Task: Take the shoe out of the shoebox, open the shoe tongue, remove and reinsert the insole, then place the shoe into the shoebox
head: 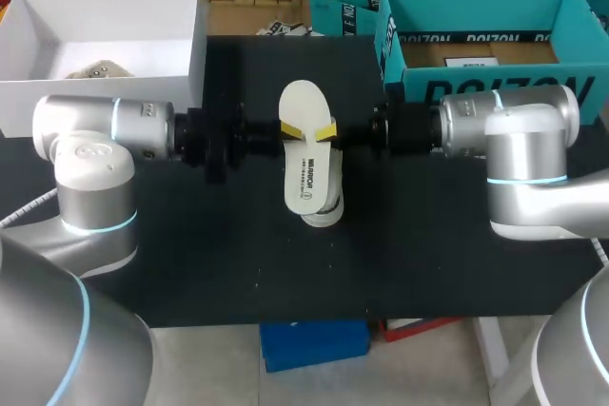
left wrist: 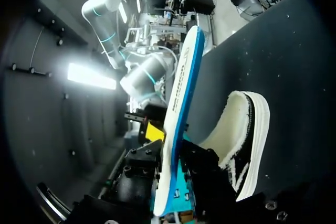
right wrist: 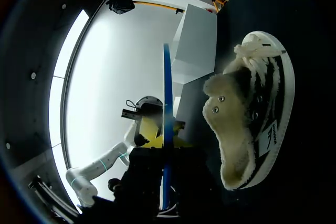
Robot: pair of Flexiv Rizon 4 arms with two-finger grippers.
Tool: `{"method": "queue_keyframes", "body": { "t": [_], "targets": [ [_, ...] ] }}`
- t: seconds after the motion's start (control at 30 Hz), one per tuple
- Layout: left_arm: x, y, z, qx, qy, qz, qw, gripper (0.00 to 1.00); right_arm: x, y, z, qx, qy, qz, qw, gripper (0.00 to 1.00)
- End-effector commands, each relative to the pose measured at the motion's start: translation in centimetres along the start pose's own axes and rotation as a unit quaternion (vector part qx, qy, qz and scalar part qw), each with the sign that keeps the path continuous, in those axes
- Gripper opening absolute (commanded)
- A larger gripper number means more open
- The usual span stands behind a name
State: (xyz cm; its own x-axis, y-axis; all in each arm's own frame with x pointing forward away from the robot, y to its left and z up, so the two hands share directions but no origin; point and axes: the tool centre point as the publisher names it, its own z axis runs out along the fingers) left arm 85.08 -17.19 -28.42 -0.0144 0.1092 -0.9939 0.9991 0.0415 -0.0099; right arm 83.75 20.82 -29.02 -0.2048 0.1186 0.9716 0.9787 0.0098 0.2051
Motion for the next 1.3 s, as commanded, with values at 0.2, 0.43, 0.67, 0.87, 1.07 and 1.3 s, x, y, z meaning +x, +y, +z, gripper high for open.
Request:
{"method": "queue_keyframes", "body": {
  "t": [0.2, 0.43, 0.67, 0.87, 1.07, 1.3],
  "targets": [
    [0.4, 0.0, 0.6, 0.012, 0.001, 0.004, 1.000, 0.00, -0.1, 0.0, 0.1, 0.000, 0.000, 0.000, 1.000, 0.00],
    [0.4, -0.3, 0.8, 0.023, 0.010, 0.004, 1.000, 0.00, 0.5, -0.1, -0.4, -0.012, -0.016, -0.002, 1.000, 1.00],
    [1.0, -1.1, 0.2, 0.049, 0.044, -0.061, 0.996, 0.00, 1.0, -1.8, -1.2, -0.034, -0.034, 0.002, 0.999, 1.00],
    [2.0, -2.9, -0.2, 0.075, 0.090, -0.112, 0.987, 0.00, 1.7, -3.1, -2.5, -0.061, -0.047, 0.001, 0.997, 1.00],
    [2.7, -4.0, -0.9, 0.079, 0.111, -0.139, 0.981, 0.00, 2.3, -4.8, -3.7, -0.083, -0.066, 0.007, 0.994, 1.00],
    [3.0, -5.2, -1.3, 0.087, 0.135, -0.158, 0.974, 0.00, 3.1, -6.6, -5.2, -0.121, -0.095, 0.022, 0.988, 1.00]
  ]
}}
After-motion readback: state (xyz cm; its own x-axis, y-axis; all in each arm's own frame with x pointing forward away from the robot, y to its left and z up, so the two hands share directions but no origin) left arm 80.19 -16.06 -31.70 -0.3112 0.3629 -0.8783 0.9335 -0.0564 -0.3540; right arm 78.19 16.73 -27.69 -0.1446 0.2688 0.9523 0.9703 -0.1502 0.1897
